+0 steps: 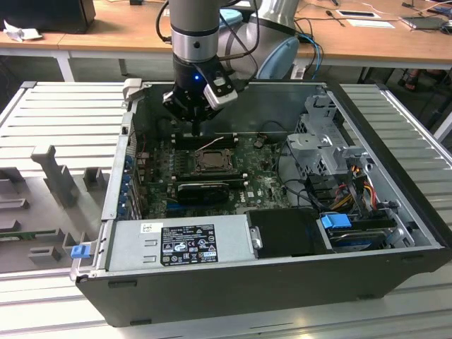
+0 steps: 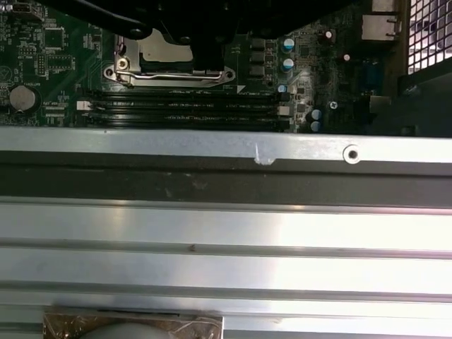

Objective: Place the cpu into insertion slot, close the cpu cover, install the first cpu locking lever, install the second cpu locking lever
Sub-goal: 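Install the first cpu locking lever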

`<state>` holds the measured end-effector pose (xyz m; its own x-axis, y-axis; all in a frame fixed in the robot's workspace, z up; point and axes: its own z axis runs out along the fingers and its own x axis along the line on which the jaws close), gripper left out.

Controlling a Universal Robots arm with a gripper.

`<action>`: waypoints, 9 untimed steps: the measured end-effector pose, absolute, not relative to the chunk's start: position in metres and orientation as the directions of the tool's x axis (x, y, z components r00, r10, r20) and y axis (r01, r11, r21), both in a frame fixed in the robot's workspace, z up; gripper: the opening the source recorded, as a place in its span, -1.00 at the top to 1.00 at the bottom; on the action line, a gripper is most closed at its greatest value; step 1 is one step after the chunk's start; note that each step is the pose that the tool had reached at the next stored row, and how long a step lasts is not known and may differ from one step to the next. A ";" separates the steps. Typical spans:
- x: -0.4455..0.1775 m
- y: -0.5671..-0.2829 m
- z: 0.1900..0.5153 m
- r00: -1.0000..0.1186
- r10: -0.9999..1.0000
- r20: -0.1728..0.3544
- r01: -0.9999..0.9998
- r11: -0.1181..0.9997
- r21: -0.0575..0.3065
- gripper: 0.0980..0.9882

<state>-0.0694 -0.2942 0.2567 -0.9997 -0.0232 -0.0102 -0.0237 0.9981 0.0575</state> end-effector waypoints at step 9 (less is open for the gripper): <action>-0.067 -0.294 0.256 -1.000 -0.023 -0.010 -0.024 0.998 0.058 0.98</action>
<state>-0.0673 -0.2941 0.2560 -0.9997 -0.0231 -0.0103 -0.0237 0.9981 0.0575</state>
